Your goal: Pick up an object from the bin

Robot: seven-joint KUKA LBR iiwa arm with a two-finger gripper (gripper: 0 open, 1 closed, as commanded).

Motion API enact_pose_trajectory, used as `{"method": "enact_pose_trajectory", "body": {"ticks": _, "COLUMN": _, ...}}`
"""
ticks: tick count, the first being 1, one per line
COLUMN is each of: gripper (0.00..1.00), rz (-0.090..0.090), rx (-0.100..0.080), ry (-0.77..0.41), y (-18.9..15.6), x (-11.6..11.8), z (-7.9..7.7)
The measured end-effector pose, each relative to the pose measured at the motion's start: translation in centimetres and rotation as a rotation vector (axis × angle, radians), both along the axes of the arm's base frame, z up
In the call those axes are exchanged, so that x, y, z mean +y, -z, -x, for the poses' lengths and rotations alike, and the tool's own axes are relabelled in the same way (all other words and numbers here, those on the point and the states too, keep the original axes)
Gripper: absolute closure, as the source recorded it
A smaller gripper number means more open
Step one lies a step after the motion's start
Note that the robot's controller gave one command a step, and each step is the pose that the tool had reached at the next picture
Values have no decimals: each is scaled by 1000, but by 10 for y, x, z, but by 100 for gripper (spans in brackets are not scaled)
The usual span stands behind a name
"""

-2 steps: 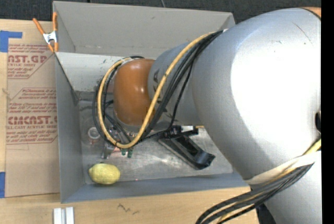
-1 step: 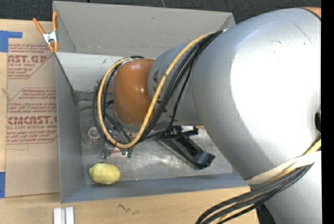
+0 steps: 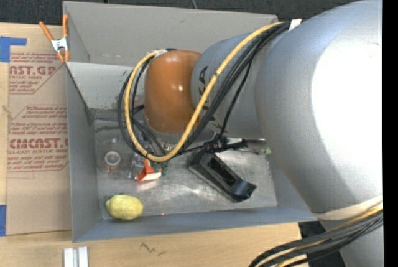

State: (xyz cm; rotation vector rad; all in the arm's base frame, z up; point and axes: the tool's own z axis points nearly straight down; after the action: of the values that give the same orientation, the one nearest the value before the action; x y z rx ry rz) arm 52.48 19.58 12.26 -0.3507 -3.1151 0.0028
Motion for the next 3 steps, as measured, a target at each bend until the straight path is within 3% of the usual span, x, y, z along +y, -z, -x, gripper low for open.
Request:
{"method": "enact_pose_trajectory", "body": {"ticks": 1, "gripper": 0, "rz": -2, "rx": -7, "ry": 12, "y": -37, "x": -14, "z": -2}}
{"method": "enact_pose_trajectory", "body": {"ticks": 2, "gripper": 0, "rz": -2, "rx": -7, "ry": 11, "y": -37, "x": -14, "z": -2}}
{"method": "enact_pose_trajectory", "body": {"ticks": 3, "gripper": 100, "rz": -13, "rx": -16, "ry": 131, "y": 34, "x": -20, "z": -12}}
